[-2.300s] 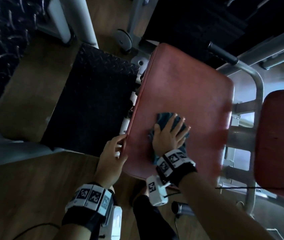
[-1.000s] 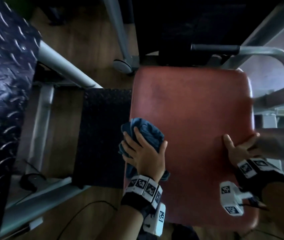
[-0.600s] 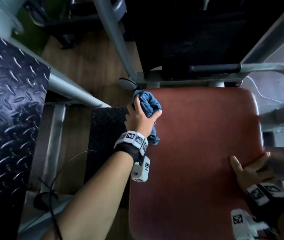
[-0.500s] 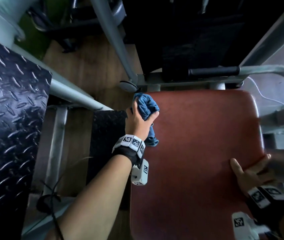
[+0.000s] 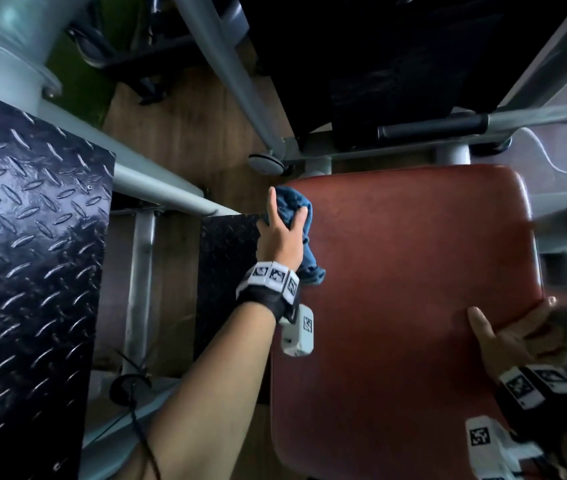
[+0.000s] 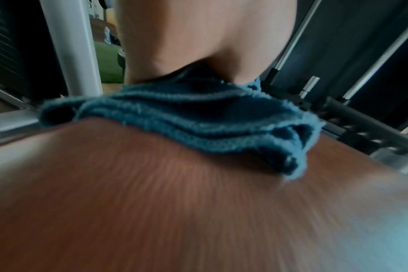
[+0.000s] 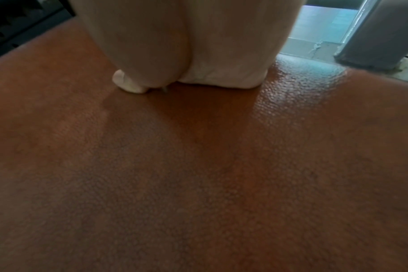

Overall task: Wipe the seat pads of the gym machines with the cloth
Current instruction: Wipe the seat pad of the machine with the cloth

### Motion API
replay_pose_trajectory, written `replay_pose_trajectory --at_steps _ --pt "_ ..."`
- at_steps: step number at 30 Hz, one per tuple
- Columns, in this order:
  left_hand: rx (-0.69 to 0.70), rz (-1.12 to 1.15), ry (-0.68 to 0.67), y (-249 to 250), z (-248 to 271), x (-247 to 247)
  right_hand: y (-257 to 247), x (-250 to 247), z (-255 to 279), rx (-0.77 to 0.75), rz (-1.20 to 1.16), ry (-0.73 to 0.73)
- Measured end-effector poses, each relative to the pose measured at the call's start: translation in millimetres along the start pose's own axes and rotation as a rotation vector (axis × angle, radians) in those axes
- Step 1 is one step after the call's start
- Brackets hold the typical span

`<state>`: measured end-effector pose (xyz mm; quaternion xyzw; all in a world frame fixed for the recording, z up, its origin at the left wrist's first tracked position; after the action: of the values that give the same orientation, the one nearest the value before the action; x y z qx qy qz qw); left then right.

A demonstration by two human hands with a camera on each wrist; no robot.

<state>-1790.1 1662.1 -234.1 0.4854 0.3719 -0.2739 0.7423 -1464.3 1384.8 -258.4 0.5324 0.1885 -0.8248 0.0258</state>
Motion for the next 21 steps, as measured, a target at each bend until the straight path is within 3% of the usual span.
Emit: replay_pose_trajectory --at_steps 5,12,14,16,17,21 --pt "0.028 0.182 0.041 6 -24 1 3 5 -3 -0.037 0.006 0.037" --pt "-0.02 -0.015 0.092 -14 7 -1 2 0 -2 -0.03 0.014 0.064" --pt "-0.013 0.005 0.081 -7 -1 0 7 10 -8 -0.005 0.016 -0.022" --pt "-0.005 0.05 0.066 -1 -11 0 17 37 -13 0.06 -0.045 -0.267" --pt "-0.002 0.062 0.066 1 -14 -1 19 43 -12 0.08 -0.061 -0.321" --pt "0.017 0.056 0.053 -3 -3 -3 7 1 -8 -0.016 -0.012 0.074"
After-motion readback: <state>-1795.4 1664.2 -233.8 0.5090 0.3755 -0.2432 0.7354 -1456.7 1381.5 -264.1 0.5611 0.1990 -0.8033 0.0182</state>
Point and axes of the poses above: each hand's wrist, its own z-axis away from the middle knuckle, its own x-axis out of the palm, y = z × x, the point moved 10 cm from there along -z, towards the middle knuckle, and after that the axes turned 9 degrees about y, right-handed, at the moved point
